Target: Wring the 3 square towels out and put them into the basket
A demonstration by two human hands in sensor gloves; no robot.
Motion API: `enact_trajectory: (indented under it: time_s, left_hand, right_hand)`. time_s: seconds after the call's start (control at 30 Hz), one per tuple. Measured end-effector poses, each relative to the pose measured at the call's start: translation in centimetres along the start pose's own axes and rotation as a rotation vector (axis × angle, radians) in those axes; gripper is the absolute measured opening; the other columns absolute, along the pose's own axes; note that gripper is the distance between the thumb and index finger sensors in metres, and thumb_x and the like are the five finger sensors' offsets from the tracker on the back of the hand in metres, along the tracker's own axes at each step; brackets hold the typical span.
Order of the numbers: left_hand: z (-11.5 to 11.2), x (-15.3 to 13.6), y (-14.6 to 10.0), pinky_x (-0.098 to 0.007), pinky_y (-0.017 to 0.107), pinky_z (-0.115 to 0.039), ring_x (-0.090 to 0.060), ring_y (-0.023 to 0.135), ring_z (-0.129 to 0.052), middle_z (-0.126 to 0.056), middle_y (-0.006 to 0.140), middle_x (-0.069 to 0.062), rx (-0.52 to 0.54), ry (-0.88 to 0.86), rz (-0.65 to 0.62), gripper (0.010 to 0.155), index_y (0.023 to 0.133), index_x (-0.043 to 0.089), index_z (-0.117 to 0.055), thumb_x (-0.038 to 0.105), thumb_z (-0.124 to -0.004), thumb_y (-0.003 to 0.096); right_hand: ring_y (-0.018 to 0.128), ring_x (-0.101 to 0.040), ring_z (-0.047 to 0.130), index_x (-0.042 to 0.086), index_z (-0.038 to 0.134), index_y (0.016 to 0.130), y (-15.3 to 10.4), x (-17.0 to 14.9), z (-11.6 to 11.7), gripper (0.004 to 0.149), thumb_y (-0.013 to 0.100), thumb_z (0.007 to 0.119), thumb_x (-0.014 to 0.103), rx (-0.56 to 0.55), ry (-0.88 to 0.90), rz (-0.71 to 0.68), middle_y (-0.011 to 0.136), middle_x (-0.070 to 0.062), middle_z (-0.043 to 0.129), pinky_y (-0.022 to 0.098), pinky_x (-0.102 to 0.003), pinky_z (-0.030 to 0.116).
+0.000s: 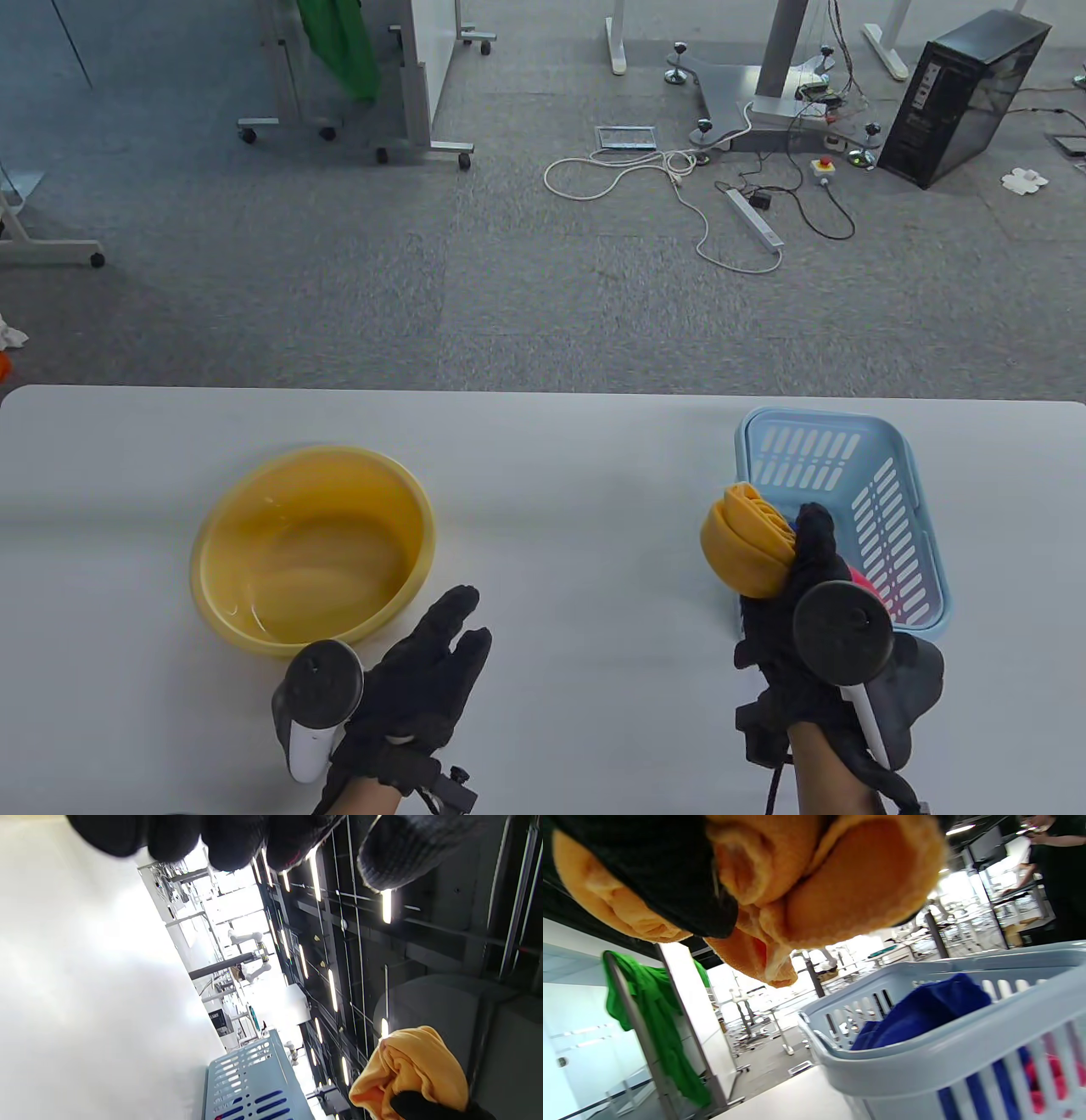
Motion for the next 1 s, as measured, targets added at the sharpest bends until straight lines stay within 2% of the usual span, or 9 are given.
enact_trajectory:
  time_s: [0.03, 0.17, 0.33, 0.53, 0.63, 0.7, 0.77, 0.9, 1.0]
  left_hand:
    - [-0.1, 0.0, 0.0, -0.071, 0.070, -0.041, -0.053, 0.109, -0.031, -0.038, 0.120, -0.022, 0.002, 0.009, -0.001, 0.074, 0.117, 0.022, -0.053, 0.059, -0.076, 0.0570]
    - [0.0, -0.2, 0.0, -0.072, 0.071, -0.029, -0.050, 0.109, -0.015, -0.027, 0.121, -0.020, 0.020, 0.077, -0.005, 0.076, 0.117, 0.023, -0.048, 0.059, -0.077, 0.0567]
    - [0.0, -0.1, 0.1, -0.072, 0.071, -0.026, -0.049, 0.109, -0.013, -0.025, 0.121, -0.019, 0.017, 0.099, -0.015, 0.076, 0.118, 0.024, -0.047, 0.059, -0.076, 0.0568]
    - [-0.3, -0.4, 0.2, -0.072, 0.071, -0.026, -0.050, 0.109, -0.013, -0.026, 0.121, -0.020, 0.006, 0.103, -0.005, 0.076, 0.118, 0.023, -0.047, 0.059, -0.076, 0.0570]
    - [-0.2, -0.5, 0.1, -0.072, 0.071, -0.026, -0.050, 0.109, -0.013, -0.026, 0.121, -0.020, 0.006, 0.096, -0.001, 0.076, 0.118, 0.023, -0.048, 0.058, -0.076, 0.0570]
    - [-0.2, -0.5, 0.1, -0.072, 0.071, -0.026, -0.050, 0.109, -0.013, -0.026, 0.121, -0.020, 0.009, 0.095, -0.003, 0.075, 0.118, 0.023, -0.047, 0.058, -0.076, 0.0571]
    - [-0.1, -0.5, 0.1, -0.072, 0.071, -0.026, -0.050, 0.109, -0.013, -0.026, 0.121, -0.020, 0.012, 0.086, -0.004, 0.076, 0.118, 0.023, -0.047, 0.058, -0.076, 0.0571]
    - [-0.2, -0.5, 0.1, -0.072, 0.071, -0.026, -0.050, 0.109, -0.013, -0.026, 0.121, -0.020, 0.005, 0.067, 0.000, 0.076, 0.118, 0.023, -0.047, 0.058, -0.076, 0.0571]
    - [-0.3, -0.5, 0.1, -0.072, 0.071, -0.027, -0.050, 0.109, -0.013, -0.026, 0.121, -0.020, -0.001, 0.069, 0.001, 0.075, 0.118, 0.023, -0.047, 0.058, -0.075, 0.0573]
  right_hand:
    - [0.067, -0.037, 0.093, 0.020, 0.034, 0.112, 0.2, -0.5, 0.1, 0.093, 0.048, 0.099, 0.038, -0.007, 0.000, 0.026, 0.095, -0.016, 0.074, 0.048, -0.042, 0.086]
    - [0.074, -0.040, 0.089, 0.018, 0.031, 0.112, 1.0, -2.1, 0.7, 0.094, 0.049, 0.097, 0.038, 0.012, 0.083, 0.111, 0.098, -0.017, 0.070, 0.055, -0.048, 0.082]
    - [0.075, -0.039, 0.090, 0.018, 0.032, 0.112, 1.8, -3.2, 1.8, 0.095, 0.048, 0.098, 0.040, 0.000, 0.062, 0.156, 0.098, -0.015, 0.071, 0.068, -0.066, 0.063]
    - [0.077, -0.040, 0.088, 0.017, 0.031, 0.112, 2.4, -4.0, 3.6, 0.095, 0.048, 0.097, 0.042, -0.003, 0.046, 0.197, 0.099, -0.016, 0.070, 0.070, -0.072, 0.051]
    - [0.090, -0.047, 0.074, 0.015, 0.026, 0.112, 2.7, -4.5, 4.7, 0.099, 0.048, 0.095, 0.046, 0.006, 0.009, 0.236, 0.106, -0.019, 0.060, 0.069, -0.076, 0.044]
    - [0.099, -0.057, 0.050, 0.015, 0.015, 0.112, 2.8, -5.1, 5.7, 0.106, 0.049, 0.093, 0.049, 0.050, -0.019, 0.293, 0.112, -0.026, 0.037, 0.069, -0.079, 0.033]
    - [0.100, -0.060, 0.035, 0.014, 0.008, 0.110, 2.7, -5.4, 6.2, 0.109, 0.050, 0.091, 0.052, 0.049, -0.054, 0.312, 0.112, -0.028, 0.022, 0.068, -0.079, 0.028]
    - [0.100, -0.060, 0.027, 0.018, 0.007, 0.110, 2.6, -5.3, 6.5, 0.106, 0.052, 0.087, 0.053, 0.014, -0.049, 0.293, 0.110, -0.029, 0.014, 0.069, -0.078, 0.027]
    - [0.100, -0.060, 0.026, 0.019, 0.012, 0.112, 2.5, -5.2, 6.7, 0.102, 0.052, 0.087, 0.053, 0.044, -0.065, 0.283, 0.111, -0.028, 0.014, 0.069, -0.078, 0.028]
Point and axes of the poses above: the tracker on the back of each hand, its own x axis roughly to the thumb side, its own y axis roughly from the wrist to the fingertips, z = x × y, the point moved 5 cm from there along y, roughly from the wrist to the fingertips
